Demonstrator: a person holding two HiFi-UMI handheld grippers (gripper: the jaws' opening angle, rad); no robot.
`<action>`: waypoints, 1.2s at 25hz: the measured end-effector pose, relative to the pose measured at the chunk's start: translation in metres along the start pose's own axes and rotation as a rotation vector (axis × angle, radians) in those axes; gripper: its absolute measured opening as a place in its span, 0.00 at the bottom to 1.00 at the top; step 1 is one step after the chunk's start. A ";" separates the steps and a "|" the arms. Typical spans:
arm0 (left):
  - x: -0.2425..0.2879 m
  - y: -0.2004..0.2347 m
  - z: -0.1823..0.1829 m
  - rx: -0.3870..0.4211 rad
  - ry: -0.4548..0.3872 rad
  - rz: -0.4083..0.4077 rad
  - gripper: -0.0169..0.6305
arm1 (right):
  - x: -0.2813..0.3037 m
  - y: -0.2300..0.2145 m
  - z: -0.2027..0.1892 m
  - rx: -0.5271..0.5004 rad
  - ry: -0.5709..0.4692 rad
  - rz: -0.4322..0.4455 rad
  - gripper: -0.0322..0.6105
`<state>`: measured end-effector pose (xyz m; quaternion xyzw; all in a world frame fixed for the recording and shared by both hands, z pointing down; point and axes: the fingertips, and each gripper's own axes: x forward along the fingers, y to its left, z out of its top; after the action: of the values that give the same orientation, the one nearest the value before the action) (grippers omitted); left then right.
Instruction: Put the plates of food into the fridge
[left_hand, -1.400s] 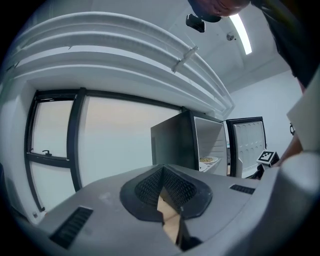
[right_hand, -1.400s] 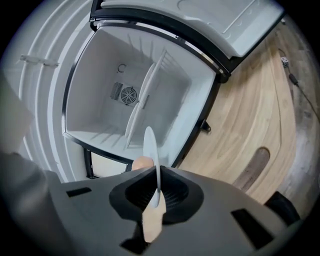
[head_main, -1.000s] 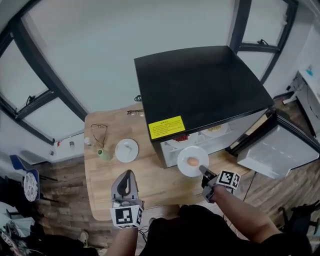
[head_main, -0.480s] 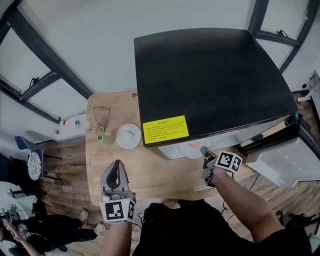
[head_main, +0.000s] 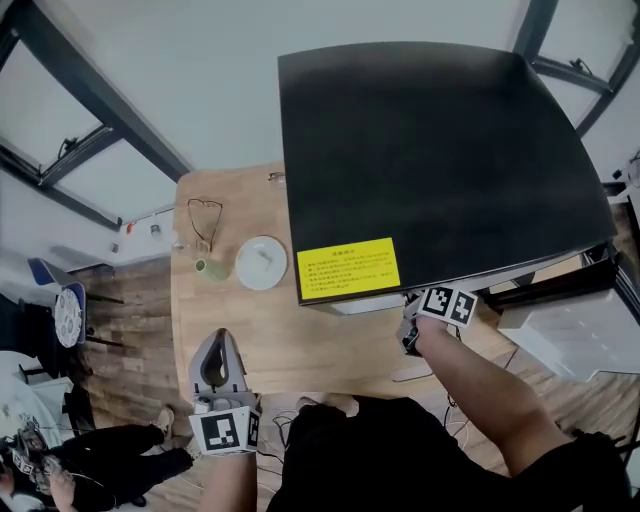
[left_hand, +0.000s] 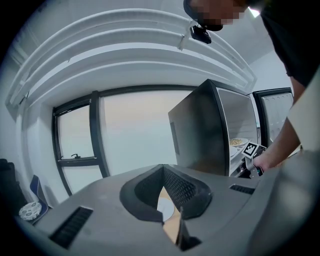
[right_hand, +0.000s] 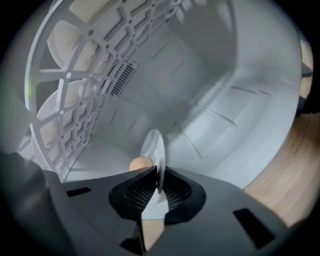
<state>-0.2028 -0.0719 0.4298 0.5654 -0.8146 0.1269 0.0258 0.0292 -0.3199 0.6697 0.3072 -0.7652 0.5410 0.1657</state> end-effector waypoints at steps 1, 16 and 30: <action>0.000 0.000 -0.001 -0.005 0.005 0.000 0.03 | 0.000 0.001 0.001 -0.031 0.003 -0.017 0.11; 0.001 -0.013 0.027 0.037 -0.032 -0.069 0.03 | -0.002 -0.004 0.003 -0.485 -0.078 -0.255 0.30; 0.012 -0.046 0.030 0.004 -0.050 -0.126 0.03 | -0.068 0.014 0.016 -0.644 -0.273 -0.152 0.30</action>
<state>-0.1615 -0.1048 0.4114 0.6187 -0.7774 0.1126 0.0124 0.0727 -0.3113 0.6137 0.3645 -0.8866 0.2122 0.1901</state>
